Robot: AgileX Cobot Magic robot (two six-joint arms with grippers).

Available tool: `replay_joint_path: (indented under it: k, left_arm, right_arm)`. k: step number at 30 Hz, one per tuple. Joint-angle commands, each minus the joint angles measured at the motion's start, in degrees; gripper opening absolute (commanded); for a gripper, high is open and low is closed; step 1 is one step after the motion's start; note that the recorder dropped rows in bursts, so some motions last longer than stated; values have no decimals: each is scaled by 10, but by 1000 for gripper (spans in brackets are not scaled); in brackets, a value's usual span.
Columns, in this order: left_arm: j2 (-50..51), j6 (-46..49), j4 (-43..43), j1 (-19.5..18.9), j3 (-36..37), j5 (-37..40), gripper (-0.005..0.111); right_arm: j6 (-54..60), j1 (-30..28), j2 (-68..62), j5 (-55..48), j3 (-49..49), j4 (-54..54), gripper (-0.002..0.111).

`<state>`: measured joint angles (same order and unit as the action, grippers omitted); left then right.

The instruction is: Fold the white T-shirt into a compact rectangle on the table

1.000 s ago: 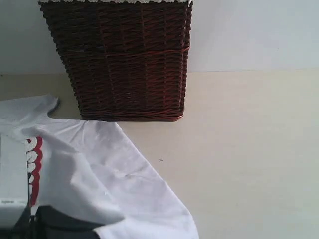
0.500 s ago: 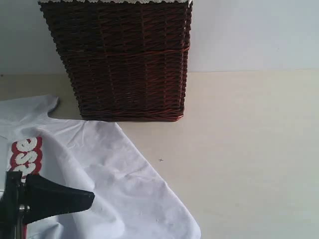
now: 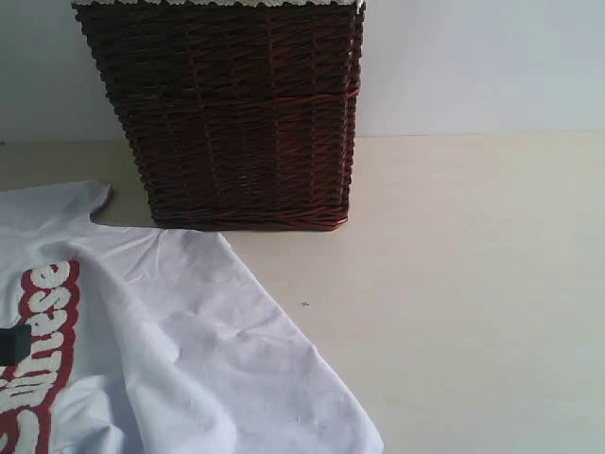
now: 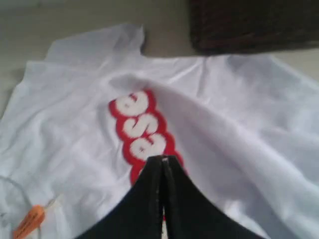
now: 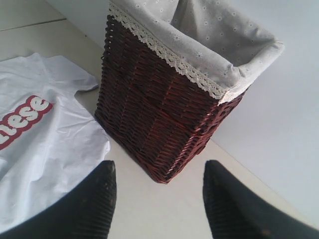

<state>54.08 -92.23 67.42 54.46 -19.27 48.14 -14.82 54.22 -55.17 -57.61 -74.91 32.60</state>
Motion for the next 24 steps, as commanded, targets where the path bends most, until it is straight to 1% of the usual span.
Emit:
replay_joint_path:
  k: [1,3,4,5,6,7,8,9,11,14,16,18,24]
  left_arm:
    - [74,15,-24,-54,-1,-32,0]
    - [113,51,-49,-114,-1,-123,0]
    - [129,78,-74,-144,-1,-182,0]
    - [153,133,-104,-191,-1,-249,0]
    - [169,172,-139,-223,-1,-317,0]
    - [188,209,-164,-255,-1,-364,0]
    - [206,245,-192,-299,-4,-416,0]
    - [222,257,-201,-325,-9,-435,0]
    - [253,260,-197,-377,-28,-433,0]
    - [300,258,-203,-439,-52,-416,0]
    - [336,255,-204,-467,-65,-424,0]
    - [373,255,-204,-487,-81,-409,0]
    - [478,274,-211,-550,-136,-288,0]
  right_arm:
    - [-3,-2,4,6,2,5,51]
    - [-3,-2,4,6,2,5,51]
    - [-3,-2,4,6,2,5,51]
    - [-3,-2,4,6,2,5,51]
    - [-3,-2,4,6,2,5,51]
    - [-3,-2,4,6,2,5,51]
    - [-3,-2,4,6,2,5,51]
    - [-3,-2,4,6,2,5,51]
    - [-3,-2,4,6,2,3,51]
    - [-3,-2,4,8,2,-4,51]
    - [-2,-2,4,9,2,-7,51]
    - [-2,-2,4,9,2,-7,51]
    - [-2,-2,4,12,2,-11,51]
